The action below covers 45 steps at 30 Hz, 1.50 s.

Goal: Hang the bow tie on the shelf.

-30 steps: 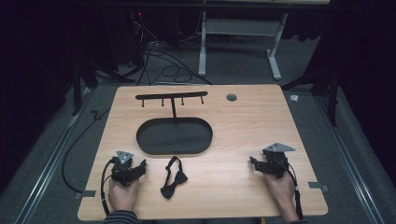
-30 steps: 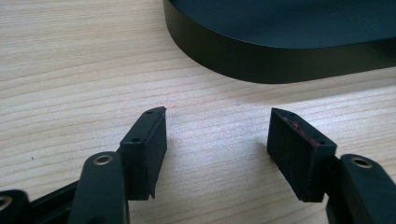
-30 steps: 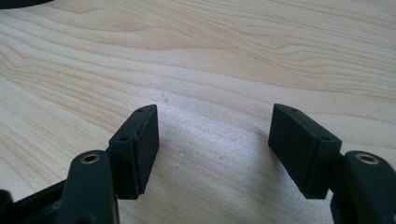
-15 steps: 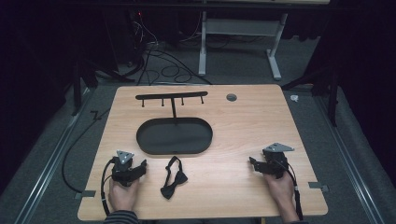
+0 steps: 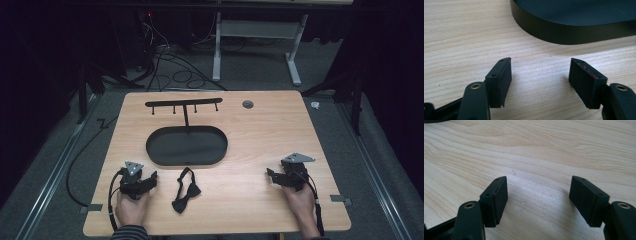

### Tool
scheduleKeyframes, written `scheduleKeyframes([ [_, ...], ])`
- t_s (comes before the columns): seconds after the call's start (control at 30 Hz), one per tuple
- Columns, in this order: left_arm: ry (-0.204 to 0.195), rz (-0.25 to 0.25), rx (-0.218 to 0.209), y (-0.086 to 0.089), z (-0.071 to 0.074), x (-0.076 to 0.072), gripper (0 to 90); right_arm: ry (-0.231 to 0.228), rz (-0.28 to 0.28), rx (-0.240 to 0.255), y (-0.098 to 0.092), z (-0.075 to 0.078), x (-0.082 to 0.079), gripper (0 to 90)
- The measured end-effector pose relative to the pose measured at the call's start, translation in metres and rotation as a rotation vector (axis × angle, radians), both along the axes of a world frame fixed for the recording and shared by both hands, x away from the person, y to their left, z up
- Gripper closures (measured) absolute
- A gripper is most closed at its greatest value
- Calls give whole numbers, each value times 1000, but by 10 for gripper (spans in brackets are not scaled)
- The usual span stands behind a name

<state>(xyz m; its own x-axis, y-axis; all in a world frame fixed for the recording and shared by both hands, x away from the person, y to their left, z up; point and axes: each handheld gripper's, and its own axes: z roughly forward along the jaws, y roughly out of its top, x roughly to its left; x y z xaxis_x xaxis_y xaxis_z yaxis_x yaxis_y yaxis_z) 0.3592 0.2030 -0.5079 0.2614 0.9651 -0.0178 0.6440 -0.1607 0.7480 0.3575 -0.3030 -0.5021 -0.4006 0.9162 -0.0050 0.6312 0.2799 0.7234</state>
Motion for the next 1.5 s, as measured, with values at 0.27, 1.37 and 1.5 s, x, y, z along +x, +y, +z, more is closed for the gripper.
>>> scheduleKeyframes([
  [0.27, 0, 9, -5, 1, 0, 0, 386, -1, 1, 5, 0, 0, 0, 327],
  [1.37, -37, -149, -88, -30, 42, -25, 470, 0, 7, -7, 1, 0, 0, 322],
  [1.5, -34, -189, -92, -43, 45, -25, 470, 1, 7, -6, 1, 0, 0, 321],
])
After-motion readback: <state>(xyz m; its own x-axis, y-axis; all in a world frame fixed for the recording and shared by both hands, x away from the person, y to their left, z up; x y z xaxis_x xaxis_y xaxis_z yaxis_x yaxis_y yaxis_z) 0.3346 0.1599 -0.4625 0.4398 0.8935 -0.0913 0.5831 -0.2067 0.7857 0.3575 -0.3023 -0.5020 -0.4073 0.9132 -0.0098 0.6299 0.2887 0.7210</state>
